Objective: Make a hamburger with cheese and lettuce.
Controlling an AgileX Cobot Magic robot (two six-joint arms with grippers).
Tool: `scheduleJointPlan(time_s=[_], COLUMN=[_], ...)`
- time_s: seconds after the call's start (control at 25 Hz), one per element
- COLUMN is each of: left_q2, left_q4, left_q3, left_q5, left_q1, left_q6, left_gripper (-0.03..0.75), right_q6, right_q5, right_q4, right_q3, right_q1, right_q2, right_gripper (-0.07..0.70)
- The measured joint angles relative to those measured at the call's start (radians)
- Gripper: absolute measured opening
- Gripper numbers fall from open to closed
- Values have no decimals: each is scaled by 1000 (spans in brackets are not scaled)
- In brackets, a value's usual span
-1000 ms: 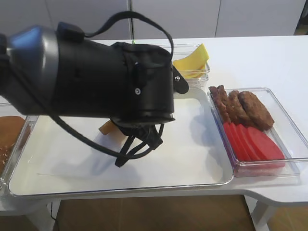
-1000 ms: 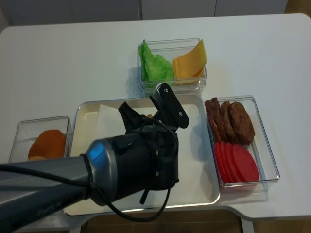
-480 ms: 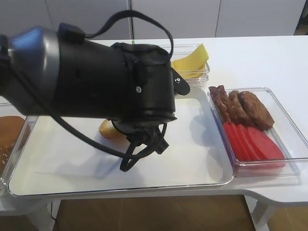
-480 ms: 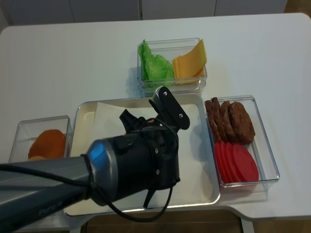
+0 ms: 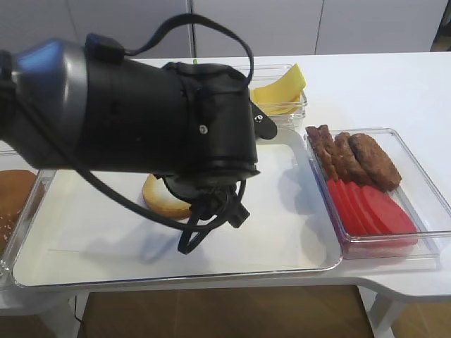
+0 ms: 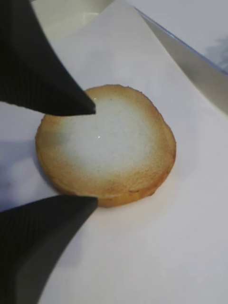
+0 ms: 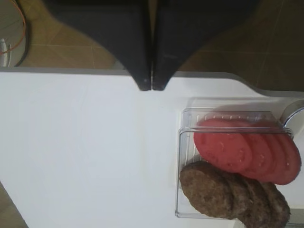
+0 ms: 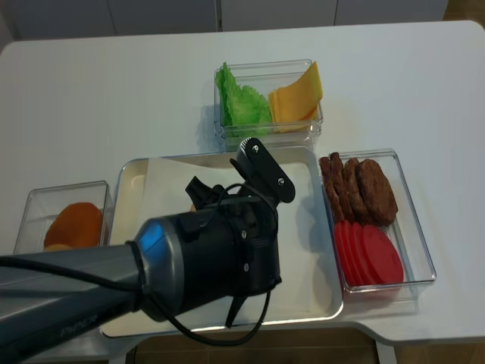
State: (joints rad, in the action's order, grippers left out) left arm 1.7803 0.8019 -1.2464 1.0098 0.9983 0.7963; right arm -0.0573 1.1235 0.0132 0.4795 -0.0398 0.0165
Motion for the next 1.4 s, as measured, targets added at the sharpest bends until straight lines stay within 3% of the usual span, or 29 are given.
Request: scheduleJointPlan(time_s=[0.2, 0.44, 0.6, 0.76, 1.08, 1.4], left_q2=[-2, -54, -110, -162, -250, -334], left_q4=[-40, -161, -280, -436, -738, -812], left_q3=[-2, -54, -124, -169, -174, -167], left_q5=[0, 13, 31, 76, 147, 223], left_q1=[0, -5, -58, -169, -490, -821], left_q6=[-43, -240, -373, -513, -741, -838], left_gripper=[403, 404, 404, 404, 404, 403], right_q6=[0, 0, 0, 0, 0, 0], right_q5=[0, 0, 0, 0, 0, 0], right_q4=[0, -2, -2, -2, -2, -2], right_q3=[0, 0, 0, 0, 0, 0], right_q1=[0, 0, 0, 0, 0, 0], right_q2=[0, 0, 0, 0, 0, 0], right_gripper=[-4, -4, -4, -4, -4, -4])
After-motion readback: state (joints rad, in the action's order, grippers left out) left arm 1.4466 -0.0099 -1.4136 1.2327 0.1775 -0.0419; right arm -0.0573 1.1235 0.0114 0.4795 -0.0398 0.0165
